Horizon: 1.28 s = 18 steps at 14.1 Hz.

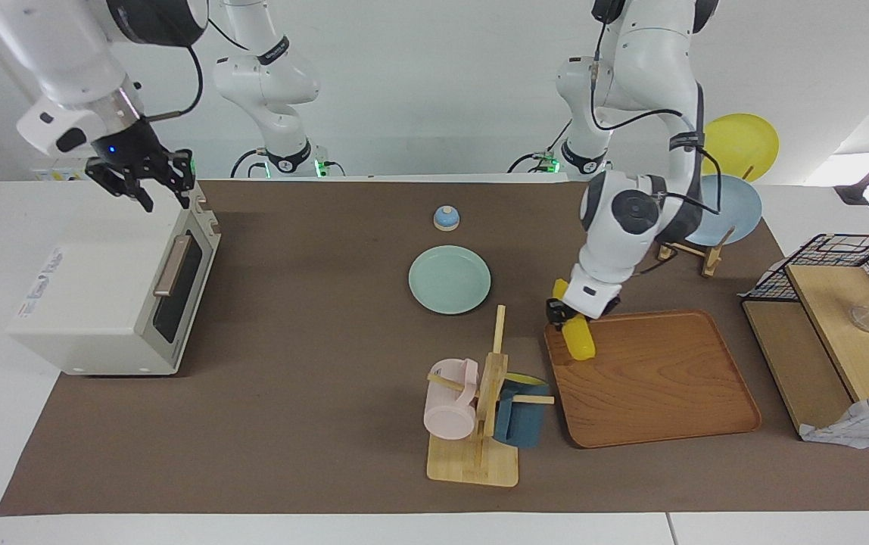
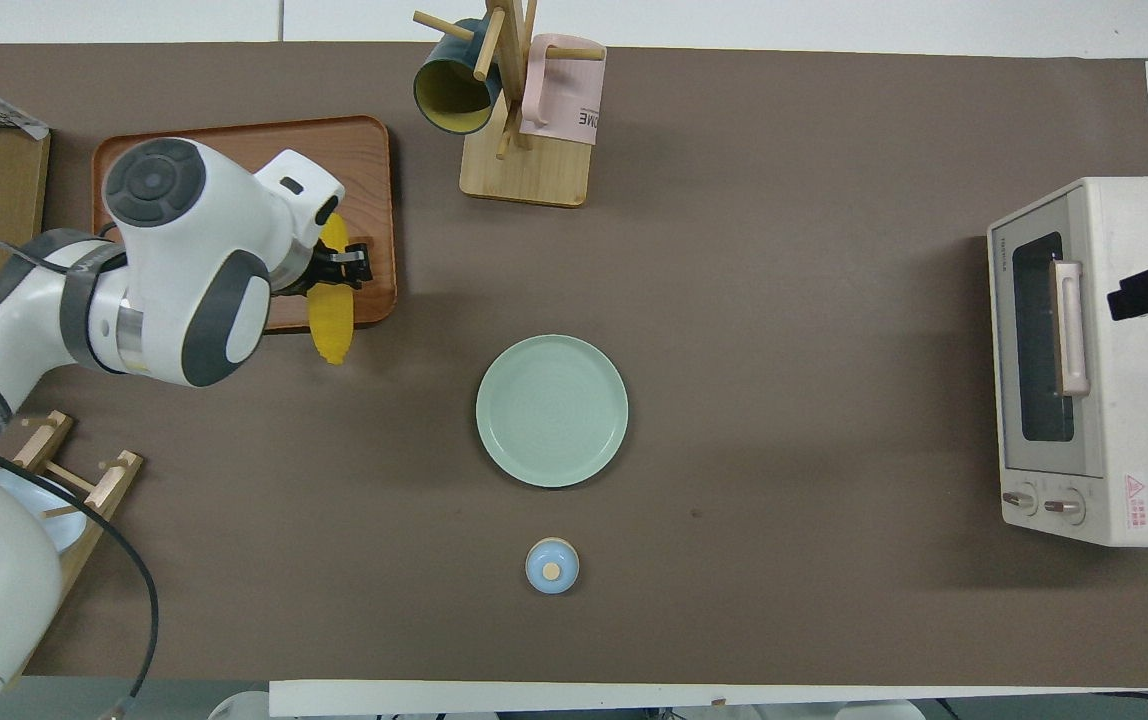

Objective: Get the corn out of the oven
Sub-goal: 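Carry the corn cob onto the wooden tray with the left gripper, then release the corn on the tray and lift the left gripper away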

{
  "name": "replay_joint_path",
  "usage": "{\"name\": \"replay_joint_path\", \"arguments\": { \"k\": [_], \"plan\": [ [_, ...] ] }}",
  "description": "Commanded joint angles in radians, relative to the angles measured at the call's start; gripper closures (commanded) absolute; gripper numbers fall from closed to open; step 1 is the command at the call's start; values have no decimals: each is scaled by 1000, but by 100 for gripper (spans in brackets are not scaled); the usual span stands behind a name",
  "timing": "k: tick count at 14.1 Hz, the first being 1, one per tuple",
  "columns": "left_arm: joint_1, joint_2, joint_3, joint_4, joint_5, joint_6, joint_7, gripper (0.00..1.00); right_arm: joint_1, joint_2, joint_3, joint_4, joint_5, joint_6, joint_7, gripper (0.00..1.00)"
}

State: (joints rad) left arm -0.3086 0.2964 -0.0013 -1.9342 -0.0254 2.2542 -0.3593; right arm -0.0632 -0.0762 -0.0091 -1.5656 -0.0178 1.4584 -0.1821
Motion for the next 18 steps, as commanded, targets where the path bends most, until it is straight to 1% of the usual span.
{"name": "replay_joint_path", "arguments": {
  "k": [1, 2, 3, 4, 5, 6, 7, 8, 10, 11, 12, 13, 15, 16, 18],
  "plan": [
    [18, 72, -11, 70, 1, 33, 6, 100, -29, 39, 0, 36, 13, -33, 13, 0],
    [29, 90, -13, 77, 7, 48, 13, 100, -29, 39, 0, 41, 6, -39, 39, 0],
    [26, 92, -11, 72, 21, 59, 17, 95, -27, 42, 0, 44, 4, -30, 58, 0],
    [26, 92, -13, 75, 33, 50, 19, 76, -32, 45, 1, 45, 7, -38, 64, 0],
    [25, 92, -13, 77, 42, 50, 20, 16, -27, 45, 15, 45, -23, -50, 70, 0],
    [23, 89, -13, 81, 42, 42, 22, 0, -24, 44, 20, 45, -39, -55, 79, 0],
    [25, 84, -13, 107, 42, 1, 22, 0, -26, 44, 21, 44, -39, -55, 82, 0],
    [32, 81, -14, 171, 42, -90, 23, 0, -21, 44, 21, 44, -42, -55, 82, 0],
    [32, 72, -13, 315, 41, -314, 32, 0, -26, 39, 26, 38, -41, -56, 82, 0],
    [32, 38, -11, 349, 39, -409, 34, 0, -23, 36, 26, 33, -39, -58, 84, 0],
    [34, -3, -11, 350, 41, -453, 45, 0, -24, 35, 26, 30, -39, -58, 84, 0],
    [55, -40, -9, 347, 42, -484, 95, 0, -30, 33, 24, 29, -37, -58, 81, 0],
    [135, -62, -9, 366, 44, -524, 240, 0, -29, 33, 24, 27, -36, -59, 79, 0],
    [175, -63, -11, 394, 44, -551, 288, 0, -27, 32, 24, 27, -36, -61, 79, 0],
    [210, -75, -8, 478, 44, -684, 322, 0, -23, 32, 24, 27, -36, -61, 79, 0]
  ]
}}
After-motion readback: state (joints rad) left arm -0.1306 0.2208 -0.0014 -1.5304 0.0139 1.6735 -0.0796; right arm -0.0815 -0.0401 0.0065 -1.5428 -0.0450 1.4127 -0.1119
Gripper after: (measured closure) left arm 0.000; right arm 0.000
